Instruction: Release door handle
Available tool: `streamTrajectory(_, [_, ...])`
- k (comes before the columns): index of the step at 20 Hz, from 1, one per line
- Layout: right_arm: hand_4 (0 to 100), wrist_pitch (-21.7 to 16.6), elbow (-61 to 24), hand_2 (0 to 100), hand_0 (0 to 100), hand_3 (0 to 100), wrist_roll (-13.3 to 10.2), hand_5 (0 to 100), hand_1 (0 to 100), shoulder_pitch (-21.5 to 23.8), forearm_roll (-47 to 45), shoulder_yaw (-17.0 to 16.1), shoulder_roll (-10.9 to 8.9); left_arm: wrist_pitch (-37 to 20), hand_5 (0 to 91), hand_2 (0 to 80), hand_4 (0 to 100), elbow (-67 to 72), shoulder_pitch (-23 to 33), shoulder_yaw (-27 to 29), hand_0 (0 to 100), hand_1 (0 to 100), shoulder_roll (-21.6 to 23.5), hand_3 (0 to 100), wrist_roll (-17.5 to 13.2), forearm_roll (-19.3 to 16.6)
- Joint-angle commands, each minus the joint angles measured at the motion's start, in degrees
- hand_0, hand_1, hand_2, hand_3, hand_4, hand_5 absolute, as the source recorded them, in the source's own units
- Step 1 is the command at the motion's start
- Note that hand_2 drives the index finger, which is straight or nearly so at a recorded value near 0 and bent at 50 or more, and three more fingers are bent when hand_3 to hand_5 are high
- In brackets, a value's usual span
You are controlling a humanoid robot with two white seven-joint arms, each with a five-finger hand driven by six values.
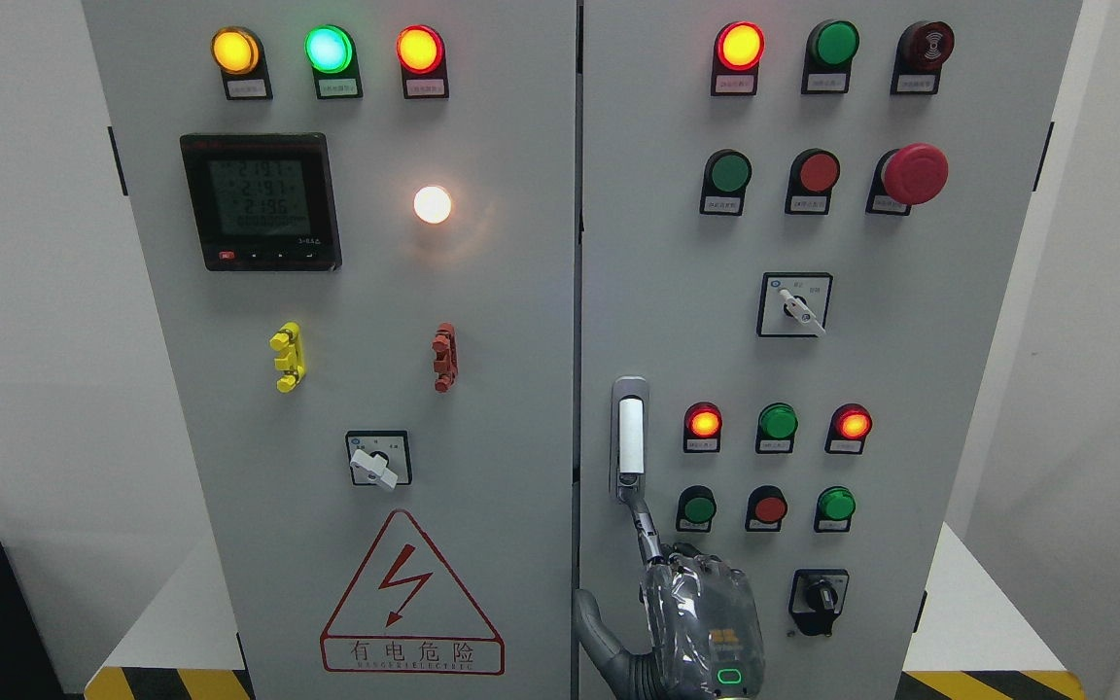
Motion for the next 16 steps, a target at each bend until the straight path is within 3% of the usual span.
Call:
streamTrajectory(1, [72, -0.08, -3.00, 0, 36, 77, -0.23, 70, 24, 0.00, -0.02, 0.00, 0.05, -0.05, 0.0, 4.8, 0, 0.00, 0.00, 0.00, 0, 0, 0.00, 11, 0.03, 0.00])
streamTrajectory(12, [72, -0.17, -4.76, 0, 37, 77, -0.41, 70, 24, 1.67, -0.19, 0.26, -0.04, -0.05, 0.0, 4.7, 0, 0.00, 0.00, 0.00, 0, 0, 0.00, 11, 0.03, 0.00])
streamTrajectory(16, [72, -0.35, -6.07, 8, 38, 77, -0.41, 70, 25, 2.81, -0.28, 0.26, -0.04, -0.05, 0.0, 4.7, 0, 0.00, 0.00, 0.00, 0, 0, 0.00, 11, 0.03, 0.00])
